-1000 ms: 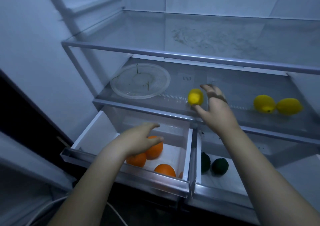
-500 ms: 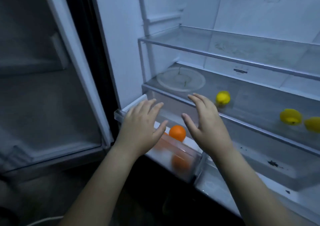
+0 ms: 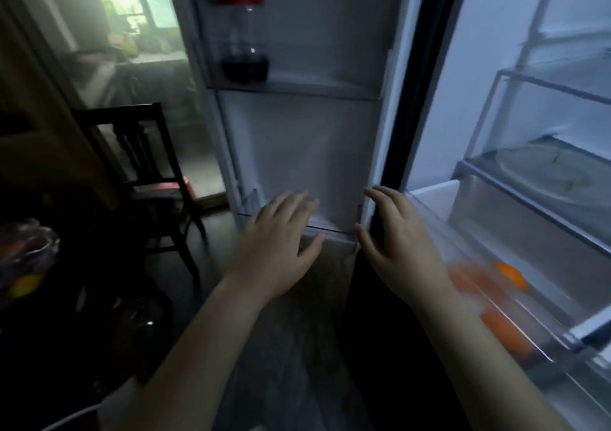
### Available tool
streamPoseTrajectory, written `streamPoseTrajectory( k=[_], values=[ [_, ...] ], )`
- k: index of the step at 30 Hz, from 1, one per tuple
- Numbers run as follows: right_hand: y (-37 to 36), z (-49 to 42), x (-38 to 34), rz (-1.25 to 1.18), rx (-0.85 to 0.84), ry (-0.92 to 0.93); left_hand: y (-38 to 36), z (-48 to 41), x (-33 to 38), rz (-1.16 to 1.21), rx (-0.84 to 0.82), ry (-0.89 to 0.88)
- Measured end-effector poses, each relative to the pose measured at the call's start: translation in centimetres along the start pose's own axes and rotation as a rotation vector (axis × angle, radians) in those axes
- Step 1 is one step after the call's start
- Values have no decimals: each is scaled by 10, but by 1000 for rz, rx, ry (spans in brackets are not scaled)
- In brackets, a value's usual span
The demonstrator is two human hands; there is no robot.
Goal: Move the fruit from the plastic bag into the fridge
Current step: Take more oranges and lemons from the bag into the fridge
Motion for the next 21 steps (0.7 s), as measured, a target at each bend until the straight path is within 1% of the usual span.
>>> streamPoseTrajectory(
  k=[9, 14, 21],
  values=[
    [-124, -50, -128, -136, -210, 196, 27, 68, -158, -83, 57, 323],
    [-189, -81, -194, -170, -320, 292, 28, 95, -246, -82, 51, 447],
    [-291, -136, -288, -176, -401, 415, 18, 117, -382, -47, 79, 618]
  ],
)
Point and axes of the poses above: each hand's wrist, its own z-axis away from the middle knuckle, its own y-axis out of the back of the hand, x = y × z, the point moved 9 cm from there along -z, towards the middle knuckle, and after that the axes turned 2 degrees about -z, right-handed, at the moved point
